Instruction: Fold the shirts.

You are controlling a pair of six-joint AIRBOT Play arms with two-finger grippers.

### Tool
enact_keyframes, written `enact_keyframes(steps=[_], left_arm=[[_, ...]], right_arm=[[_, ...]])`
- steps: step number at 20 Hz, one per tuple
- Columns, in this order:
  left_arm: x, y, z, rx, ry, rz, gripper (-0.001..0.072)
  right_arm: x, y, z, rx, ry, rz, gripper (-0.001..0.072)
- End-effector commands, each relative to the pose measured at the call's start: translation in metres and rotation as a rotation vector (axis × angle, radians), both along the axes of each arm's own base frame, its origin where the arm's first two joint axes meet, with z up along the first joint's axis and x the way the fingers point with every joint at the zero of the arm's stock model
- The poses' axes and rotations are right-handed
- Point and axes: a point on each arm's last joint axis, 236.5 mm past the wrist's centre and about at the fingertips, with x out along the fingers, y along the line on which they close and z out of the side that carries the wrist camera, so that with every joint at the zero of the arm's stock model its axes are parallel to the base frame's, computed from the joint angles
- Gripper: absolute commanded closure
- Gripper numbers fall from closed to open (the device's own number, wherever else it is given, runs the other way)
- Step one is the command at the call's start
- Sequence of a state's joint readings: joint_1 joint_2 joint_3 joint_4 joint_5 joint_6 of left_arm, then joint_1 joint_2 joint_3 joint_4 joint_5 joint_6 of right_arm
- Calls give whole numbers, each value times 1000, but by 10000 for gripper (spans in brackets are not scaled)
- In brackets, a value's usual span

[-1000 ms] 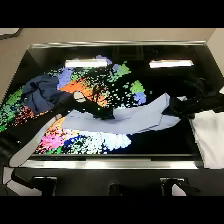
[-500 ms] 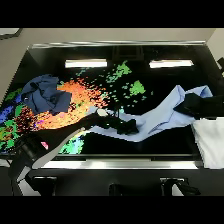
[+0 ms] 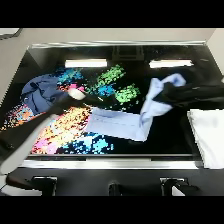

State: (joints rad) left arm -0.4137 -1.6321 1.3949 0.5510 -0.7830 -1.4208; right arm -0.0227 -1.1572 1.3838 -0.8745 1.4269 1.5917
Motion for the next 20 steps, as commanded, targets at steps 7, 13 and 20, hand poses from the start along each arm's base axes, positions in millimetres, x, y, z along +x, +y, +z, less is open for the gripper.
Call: enact_keyframes(steps=[7, 13, 20], left_arm=[[14, 276, 184, 203, -374, 431, 680], [-6, 257, 180, 218, -355, 347, 680], [-6, 267, 151, 308, -321, 338, 679]], right_arm=[[28, 223, -145, 214, 149, 221, 664], [30, 251, -191, 302, 281, 163, 31], [39, 55, -153, -27, 268, 153, 31]])
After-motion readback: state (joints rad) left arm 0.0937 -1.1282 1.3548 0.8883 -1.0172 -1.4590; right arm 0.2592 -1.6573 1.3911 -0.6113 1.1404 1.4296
